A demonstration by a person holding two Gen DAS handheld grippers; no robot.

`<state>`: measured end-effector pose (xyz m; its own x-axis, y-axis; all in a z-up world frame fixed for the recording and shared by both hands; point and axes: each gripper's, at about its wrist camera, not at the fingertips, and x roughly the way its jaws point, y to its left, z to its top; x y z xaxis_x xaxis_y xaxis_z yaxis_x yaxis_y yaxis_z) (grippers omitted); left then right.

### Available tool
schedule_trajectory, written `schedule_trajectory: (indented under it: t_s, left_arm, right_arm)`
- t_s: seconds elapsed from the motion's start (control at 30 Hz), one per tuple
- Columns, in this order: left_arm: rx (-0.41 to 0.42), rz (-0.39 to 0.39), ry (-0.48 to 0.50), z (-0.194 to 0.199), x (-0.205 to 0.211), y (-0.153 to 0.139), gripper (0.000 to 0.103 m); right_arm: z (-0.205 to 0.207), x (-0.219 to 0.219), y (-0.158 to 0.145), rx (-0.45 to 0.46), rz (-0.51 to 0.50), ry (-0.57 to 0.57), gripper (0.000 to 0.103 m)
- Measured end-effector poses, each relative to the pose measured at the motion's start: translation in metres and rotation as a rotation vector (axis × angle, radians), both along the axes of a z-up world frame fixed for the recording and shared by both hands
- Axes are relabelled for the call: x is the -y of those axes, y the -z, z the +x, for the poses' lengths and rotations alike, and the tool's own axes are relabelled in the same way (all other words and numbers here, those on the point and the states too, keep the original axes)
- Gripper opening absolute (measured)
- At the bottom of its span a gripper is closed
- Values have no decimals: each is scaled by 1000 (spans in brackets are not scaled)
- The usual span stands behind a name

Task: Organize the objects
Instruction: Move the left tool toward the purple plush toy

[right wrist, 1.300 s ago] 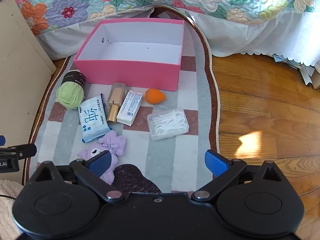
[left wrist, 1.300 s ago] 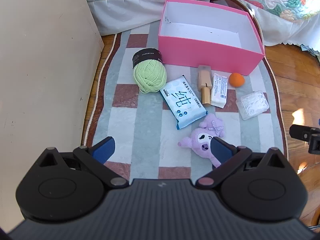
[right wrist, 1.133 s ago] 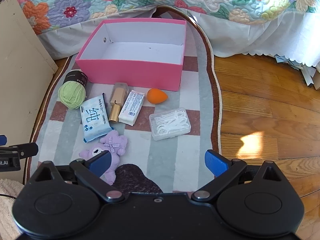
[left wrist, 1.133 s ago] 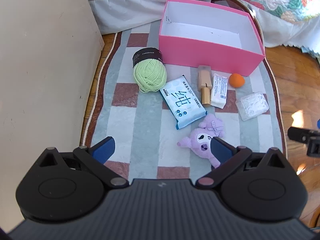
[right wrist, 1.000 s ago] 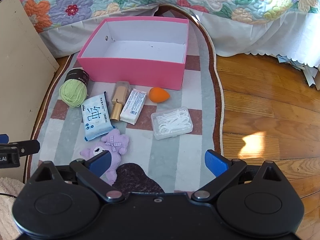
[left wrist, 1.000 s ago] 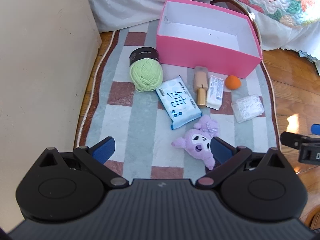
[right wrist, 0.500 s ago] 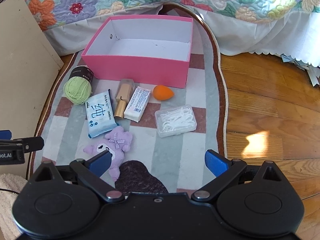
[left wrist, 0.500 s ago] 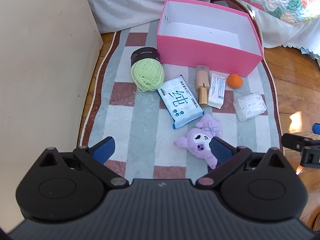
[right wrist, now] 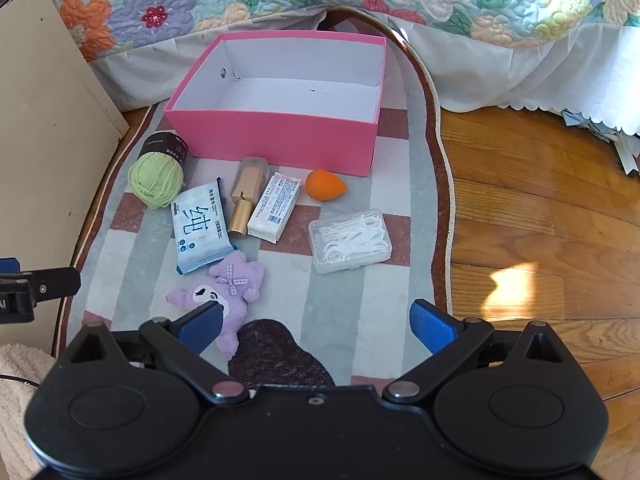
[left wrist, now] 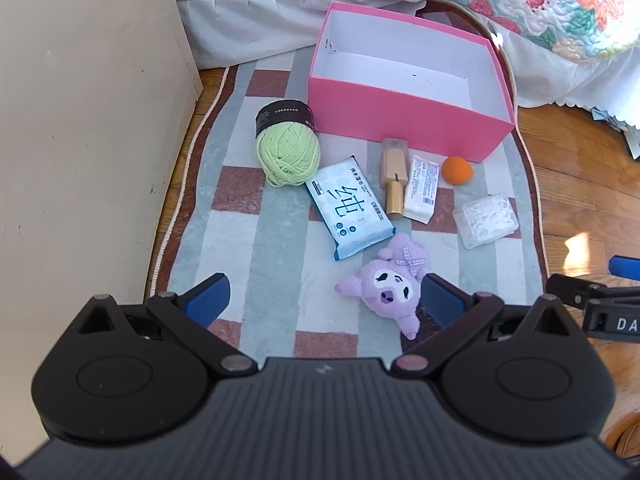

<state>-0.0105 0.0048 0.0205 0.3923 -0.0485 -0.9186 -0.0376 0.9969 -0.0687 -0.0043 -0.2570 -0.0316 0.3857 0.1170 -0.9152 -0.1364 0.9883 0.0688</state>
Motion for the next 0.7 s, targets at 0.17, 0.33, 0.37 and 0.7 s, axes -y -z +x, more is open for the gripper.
schedule_trajectory:
  t_s: [0.17,0.33,0.37,0.7]
  left_arm:
    - [16,-6,-11,-3,-1,-3,103]
    - [36,9,-23,-4,-4,-5,103]
    - [41,11,-26,-4,-5,-5,103]
    - [88,108,12,-3,-2,-4,103]
  right_arm:
    - [-1,0,-2,4,-3,-5,101]
    - [0,2,-2,1,-3,0,101]
    - [0,2,-1,0,-3,1,101]
    - [5,-6,-16,60,-55,-64,101]
